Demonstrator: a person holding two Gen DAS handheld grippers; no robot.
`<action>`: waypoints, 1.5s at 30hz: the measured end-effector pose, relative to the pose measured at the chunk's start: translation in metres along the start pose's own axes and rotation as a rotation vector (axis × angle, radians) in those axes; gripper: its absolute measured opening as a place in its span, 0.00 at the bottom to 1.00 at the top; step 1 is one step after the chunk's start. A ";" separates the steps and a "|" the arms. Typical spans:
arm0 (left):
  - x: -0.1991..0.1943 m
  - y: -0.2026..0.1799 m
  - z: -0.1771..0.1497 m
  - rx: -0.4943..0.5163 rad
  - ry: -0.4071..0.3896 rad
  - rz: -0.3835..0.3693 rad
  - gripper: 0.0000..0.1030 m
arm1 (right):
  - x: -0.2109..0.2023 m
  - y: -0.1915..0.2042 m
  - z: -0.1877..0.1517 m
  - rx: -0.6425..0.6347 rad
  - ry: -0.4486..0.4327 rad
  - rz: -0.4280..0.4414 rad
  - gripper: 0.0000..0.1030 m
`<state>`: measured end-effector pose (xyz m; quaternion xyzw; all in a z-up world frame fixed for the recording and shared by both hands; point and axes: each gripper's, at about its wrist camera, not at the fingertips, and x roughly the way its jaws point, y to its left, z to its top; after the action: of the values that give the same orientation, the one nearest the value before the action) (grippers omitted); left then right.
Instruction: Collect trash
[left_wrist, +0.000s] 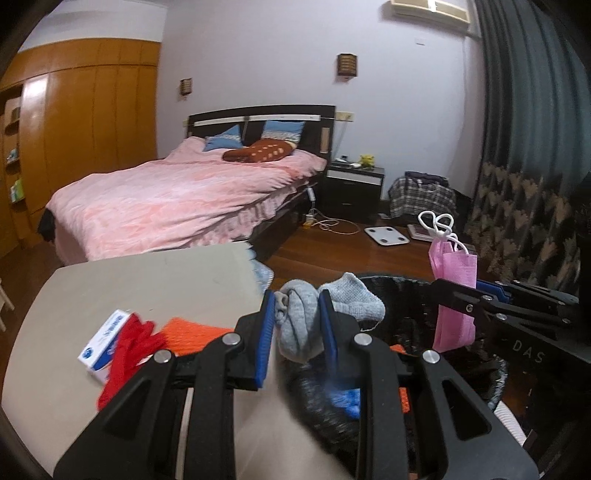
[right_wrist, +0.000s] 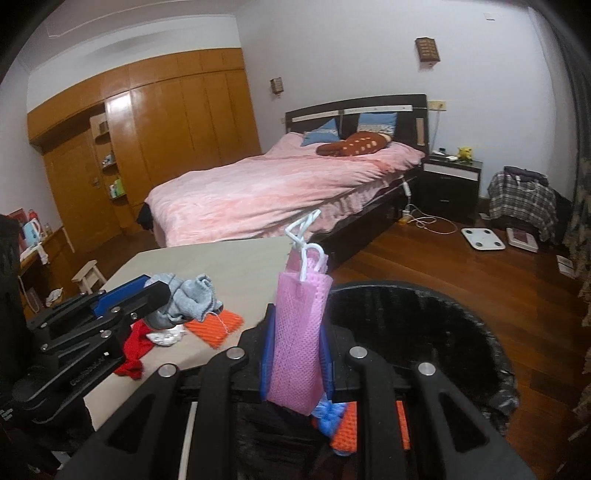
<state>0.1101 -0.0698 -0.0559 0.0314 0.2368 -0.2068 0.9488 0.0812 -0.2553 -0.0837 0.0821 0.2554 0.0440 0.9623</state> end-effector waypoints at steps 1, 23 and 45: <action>0.003 -0.005 0.001 0.006 0.000 -0.012 0.23 | -0.002 -0.005 0.000 0.005 -0.001 -0.009 0.20; 0.060 -0.071 -0.004 0.078 0.056 -0.161 0.25 | -0.002 -0.083 -0.013 0.097 0.020 -0.152 0.25; 0.017 0.014 0.002 0.002 0.023 0.019 0.84 | 0.006 -0.036 -0.003 0.038 0.003 -0.109 0.94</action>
<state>0.1306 -0.0636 -0.0628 0.0371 0.2471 -0.1975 0.9479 0.0866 -0.2893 -0.0955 0.0863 0.2618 -0.0134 0.9612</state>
